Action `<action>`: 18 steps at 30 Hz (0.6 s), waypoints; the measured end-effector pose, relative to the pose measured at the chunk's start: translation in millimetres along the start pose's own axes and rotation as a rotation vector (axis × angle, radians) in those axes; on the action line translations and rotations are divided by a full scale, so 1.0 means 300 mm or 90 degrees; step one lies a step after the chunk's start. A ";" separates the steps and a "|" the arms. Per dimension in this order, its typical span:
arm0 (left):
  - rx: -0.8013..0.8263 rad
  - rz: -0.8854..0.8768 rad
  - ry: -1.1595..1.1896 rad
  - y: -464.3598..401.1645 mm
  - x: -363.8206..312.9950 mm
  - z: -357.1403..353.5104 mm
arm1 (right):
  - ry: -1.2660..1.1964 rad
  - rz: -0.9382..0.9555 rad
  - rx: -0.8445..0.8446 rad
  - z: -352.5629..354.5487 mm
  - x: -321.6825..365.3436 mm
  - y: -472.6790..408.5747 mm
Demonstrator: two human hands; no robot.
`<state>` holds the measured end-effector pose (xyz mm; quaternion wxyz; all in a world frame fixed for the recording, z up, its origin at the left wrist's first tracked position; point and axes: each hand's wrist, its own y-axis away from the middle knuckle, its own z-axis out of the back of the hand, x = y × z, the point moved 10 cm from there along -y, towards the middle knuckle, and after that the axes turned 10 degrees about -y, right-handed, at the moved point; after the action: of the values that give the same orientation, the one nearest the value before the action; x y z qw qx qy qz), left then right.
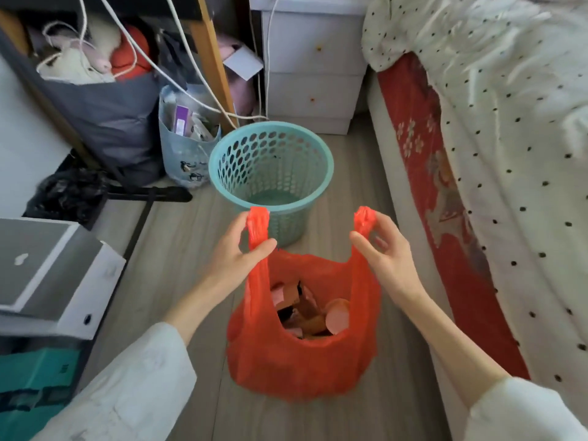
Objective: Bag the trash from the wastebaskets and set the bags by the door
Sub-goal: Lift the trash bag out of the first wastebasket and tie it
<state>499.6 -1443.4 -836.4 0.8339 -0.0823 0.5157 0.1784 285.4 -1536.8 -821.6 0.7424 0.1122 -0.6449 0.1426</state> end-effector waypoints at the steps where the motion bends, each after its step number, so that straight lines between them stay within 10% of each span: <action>1: 0.012 0.003 0.014 0.003 0.044 -0.031 | 0.013 0.014 0.012 -0.004 -0.040 0.007; 18: -0.119 -0.071 0.102 -0.001 0.114 -0.090 | 0.256 0.125 0.057 -0.134 -0.322 0.046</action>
<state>491.0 -1445.1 -879.1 0.7872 -0.2026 0.5565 0.1719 305.4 -1516.4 -923.1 0.8329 0.0509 -0.4849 0.2618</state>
